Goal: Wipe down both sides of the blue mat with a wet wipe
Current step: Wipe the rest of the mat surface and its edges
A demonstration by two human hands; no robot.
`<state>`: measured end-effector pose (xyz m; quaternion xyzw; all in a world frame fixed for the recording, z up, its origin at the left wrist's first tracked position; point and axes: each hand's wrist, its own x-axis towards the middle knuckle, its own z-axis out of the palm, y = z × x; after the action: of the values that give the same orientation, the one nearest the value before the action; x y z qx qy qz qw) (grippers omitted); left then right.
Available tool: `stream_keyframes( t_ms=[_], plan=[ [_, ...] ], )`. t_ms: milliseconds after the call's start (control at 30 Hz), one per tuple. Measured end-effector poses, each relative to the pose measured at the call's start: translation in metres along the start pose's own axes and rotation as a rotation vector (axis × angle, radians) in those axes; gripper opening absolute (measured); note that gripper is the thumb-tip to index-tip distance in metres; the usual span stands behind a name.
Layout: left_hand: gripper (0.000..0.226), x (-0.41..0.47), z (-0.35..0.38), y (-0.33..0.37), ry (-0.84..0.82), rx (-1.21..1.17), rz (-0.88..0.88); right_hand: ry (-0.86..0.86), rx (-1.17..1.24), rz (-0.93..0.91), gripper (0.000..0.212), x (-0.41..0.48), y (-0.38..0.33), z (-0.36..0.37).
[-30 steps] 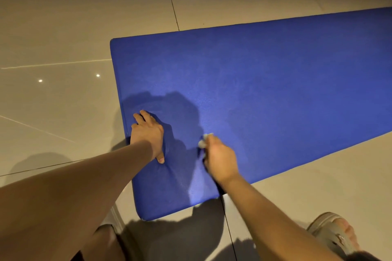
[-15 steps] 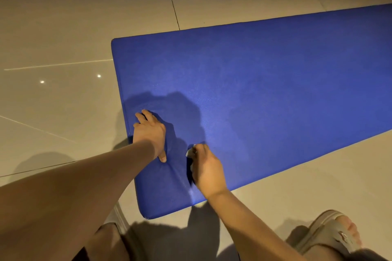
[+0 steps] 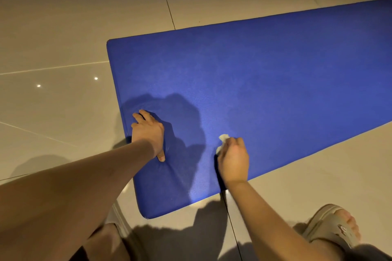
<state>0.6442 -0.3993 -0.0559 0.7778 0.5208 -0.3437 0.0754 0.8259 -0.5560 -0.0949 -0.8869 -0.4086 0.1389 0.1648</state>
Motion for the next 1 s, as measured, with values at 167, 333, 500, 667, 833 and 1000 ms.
stream_keyframes(
  t_ms=[167, 333, 500, 667, 833, 1000],
  plan=[
    [0.144, -0.003, -0.002, 0.000, -0.001, 0.001, 0.008, -0.231, 0.014, -0.292, 0.029, -0.032, -0.030, 0.012],
    [0.146, -0.009, 0.000, -0.008, 0.024, -0.045, 0.024, -0.150, -0.173, -0.252, 0.011, 0.005, 0.023, -0.017],
    [0.146, -0.011, 0.001, -0.009, 0.039, -0.062, 0.028, 0.011, -0.088, 0.143, 0.019, 0.028, 0.068, -0.040],
    [0.147, -0.010, -0.003, -0.005, 0.033, -0.041, 0.023, 0.000, 0.021, 0.066, 0.024, -0.014, -0.002, -0.012],
    [0.146, -0.009, -0.003, -0.005, 0.024, -0.037, 0.028, -0.135, -0.010, -0.188, 0.020, -0.054, -0.032, 0.020],
    [0.145, -0.009, 0.001, -0.008, 0.044, -0.048, 0.036, -0.136, -0.202, -0.199, 0.025, -0.014, 0.041, -0.012]
  ],
)
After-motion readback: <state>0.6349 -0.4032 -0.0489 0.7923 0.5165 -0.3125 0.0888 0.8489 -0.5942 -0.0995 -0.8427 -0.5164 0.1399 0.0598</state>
